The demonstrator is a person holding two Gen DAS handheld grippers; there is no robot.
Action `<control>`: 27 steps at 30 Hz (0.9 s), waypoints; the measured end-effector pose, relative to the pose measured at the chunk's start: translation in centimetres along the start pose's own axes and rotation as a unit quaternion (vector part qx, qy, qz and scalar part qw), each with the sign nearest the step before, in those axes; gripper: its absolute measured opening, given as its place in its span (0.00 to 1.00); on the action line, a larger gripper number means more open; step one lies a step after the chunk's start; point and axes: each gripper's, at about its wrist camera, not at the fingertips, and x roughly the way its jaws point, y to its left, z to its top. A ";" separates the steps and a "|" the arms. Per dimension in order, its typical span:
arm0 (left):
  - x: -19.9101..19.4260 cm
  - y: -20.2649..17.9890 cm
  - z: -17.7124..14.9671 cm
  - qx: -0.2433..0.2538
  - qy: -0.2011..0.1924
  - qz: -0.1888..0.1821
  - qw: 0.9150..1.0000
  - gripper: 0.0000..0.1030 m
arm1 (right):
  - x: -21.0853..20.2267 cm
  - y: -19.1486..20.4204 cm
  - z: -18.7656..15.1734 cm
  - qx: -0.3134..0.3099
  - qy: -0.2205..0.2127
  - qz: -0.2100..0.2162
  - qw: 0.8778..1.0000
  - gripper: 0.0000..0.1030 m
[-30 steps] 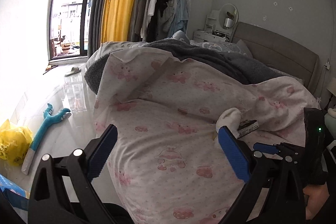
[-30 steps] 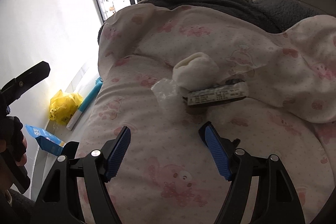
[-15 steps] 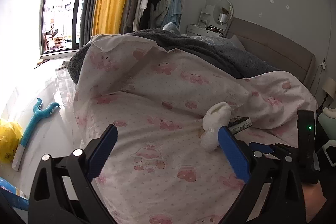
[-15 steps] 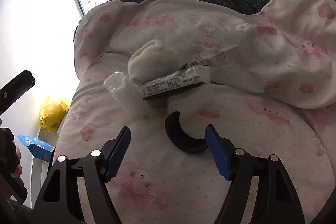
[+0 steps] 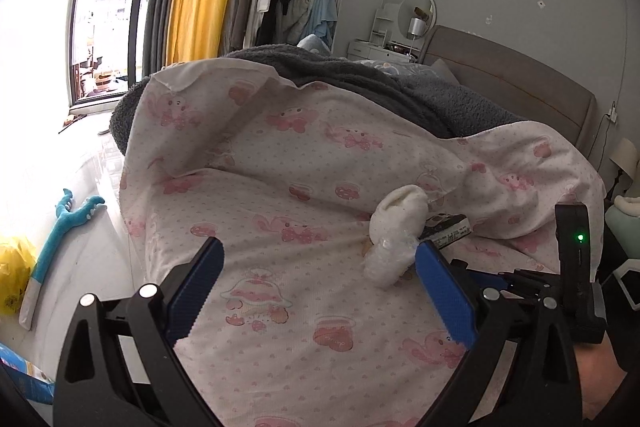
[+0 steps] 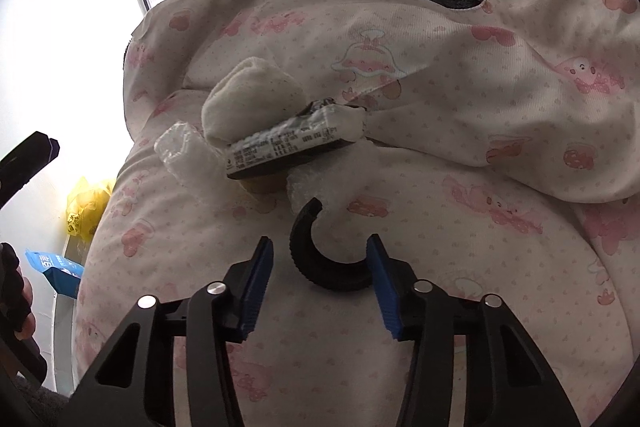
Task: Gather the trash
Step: 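Close the right tool on the black curved plastic piece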
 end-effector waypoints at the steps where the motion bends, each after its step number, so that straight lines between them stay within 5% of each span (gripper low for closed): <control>1: 0.1 -0.1 0.0 0.001 0.000 -0.001 1.000 0.95 | 0.0 -0.1 0.0 -0.002 0.001 -0.001 1.000 0.40; 21: 3.6 -3.2 -1.1 0.031 0.030 -0.016 0.999 0.93 | -2.9 -2.3 -0.2 0.001 -0.025 0.042 0.999 0.33; 27: 5.2 -4.5 -1.9 0.050 0.045 -0.030 0.997 0.78 | -3.9 -3.3 -0.4 0.006 -0.035 0.056 0.998 0.33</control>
